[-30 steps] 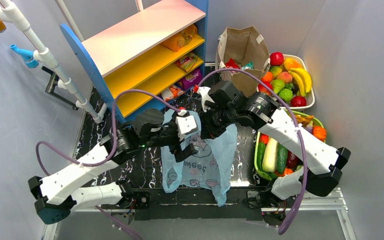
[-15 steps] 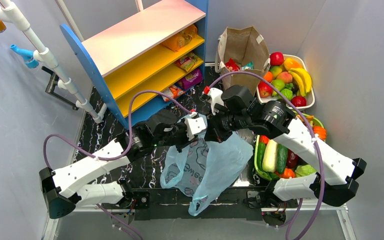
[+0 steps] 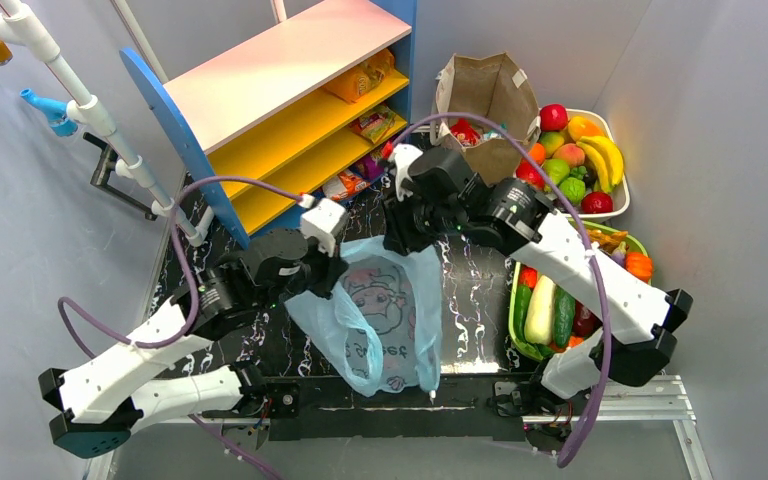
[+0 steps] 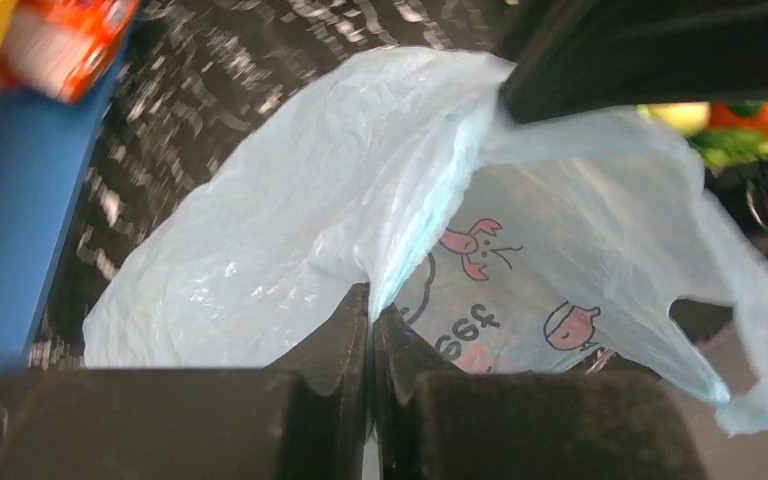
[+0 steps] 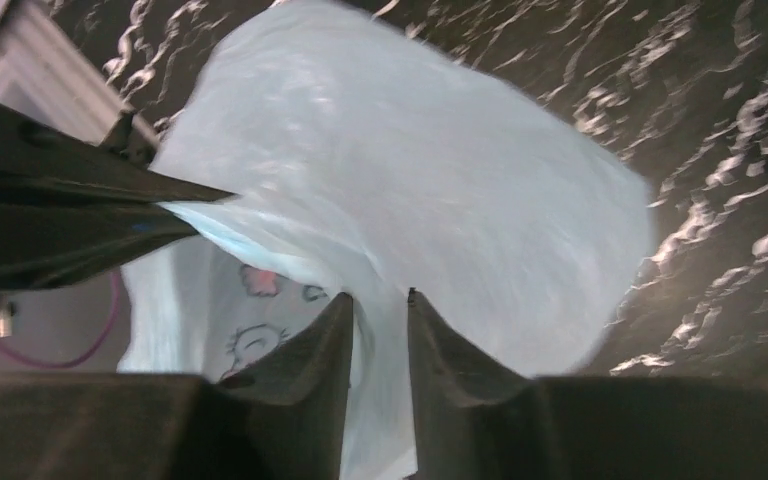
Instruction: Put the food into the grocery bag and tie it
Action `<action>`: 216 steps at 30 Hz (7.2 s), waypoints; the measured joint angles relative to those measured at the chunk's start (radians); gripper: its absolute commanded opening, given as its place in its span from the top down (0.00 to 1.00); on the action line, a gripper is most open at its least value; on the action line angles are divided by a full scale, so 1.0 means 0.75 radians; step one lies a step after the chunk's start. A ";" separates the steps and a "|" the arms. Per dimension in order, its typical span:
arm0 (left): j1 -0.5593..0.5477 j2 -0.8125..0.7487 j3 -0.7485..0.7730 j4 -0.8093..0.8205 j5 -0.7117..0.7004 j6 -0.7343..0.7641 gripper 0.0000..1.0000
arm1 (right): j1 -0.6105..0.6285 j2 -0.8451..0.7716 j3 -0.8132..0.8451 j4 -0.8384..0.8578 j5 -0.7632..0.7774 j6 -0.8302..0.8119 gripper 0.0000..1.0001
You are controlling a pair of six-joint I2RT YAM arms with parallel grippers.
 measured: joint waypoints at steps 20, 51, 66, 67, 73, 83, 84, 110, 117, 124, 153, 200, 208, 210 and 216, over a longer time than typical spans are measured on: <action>0.003 0.131 0.034 -0.417 -0.266 -0.755 1.00 | -0.394 -0.353 -0.158 -0.502 0.488 0.501 0.22; 0.003 0.145 0.104 -0.526 -0.101 -0.679 1.00 | -1.258 -0.331 -0.674 -0.437 0.832 0.411 0.21; 0.003 0.025 0.126 -0.533 -0.119 -0.509 1.00 | -1.481 -0.190 -0.786 -0.160 0.894 0.167 0.20; 0.003 0.017 0.128 -0.533 -0.125 -0.502 1.00 | -1.492 -0.171 -0.792 -0.147 0.898 0.156 0.20; 0.003 -0.013 0.129 -0.543 -0.153 -0.471 1.00 | -1.536 -0.136 -0.845 -0.077 0.903 0.102 0.21; 0.003 -0.016 0.129 -0.549 -0.195 -0.447 1.00 | -1.642 -0.063 -0.932 0.040 0.911 -0.019 0.32; 0.003 -0.016 0.129 -0.548 -0.198 -0.447 1.00 | -1.658 -0.063 -0.943 0.054 0.905 -0.029 0.35; 0.003 0.004 0.078 -0.434 -0.205 -0.457 1.00 | -1.478 -0.335 -0.649 -0.040 0.460 -0.009 0.95; 0.003 0.017 0.044 -0.355 -0.125 -0.457 1.00 | -1.219 -0.536 -0.609 0.030 0.138 0.020 0.96; 0.003 0.174 0.065 -0.302 -0.100 -0.489 1.00 | -0.905 -0.831 -0.747 0.283 -0.071 0.107 0.99; 0.211 0.577 0.530 -0.273 0.004 -0.824 1.00 | -0.121 -0.701 -1.184 1.168 0.089 -0.101 0.39; 0.315 0.313 0.212 -0.100 0.468 -0.539 1.00 | -0.095 -0.941 -0.913 -0.337 1.075 1.067 0.17; 0.316 0.269 0.141 -0.126 0.469 -0.511 1.00 | -0.105 -0.806 -1.127 -0.671 0.986 1.517 0.19; 0.315 0.266 0.141 -0.133 0.470 -0.511 1.00 | -0.125 -0.847 -1.182 -0.685 0.959 1.570 0.19; 0.315 0.260 0.138 -0.137 0.480 -0.512 1.00 | -0.371 -0.952 -1.269 -0.675 0.871 1.513 0.17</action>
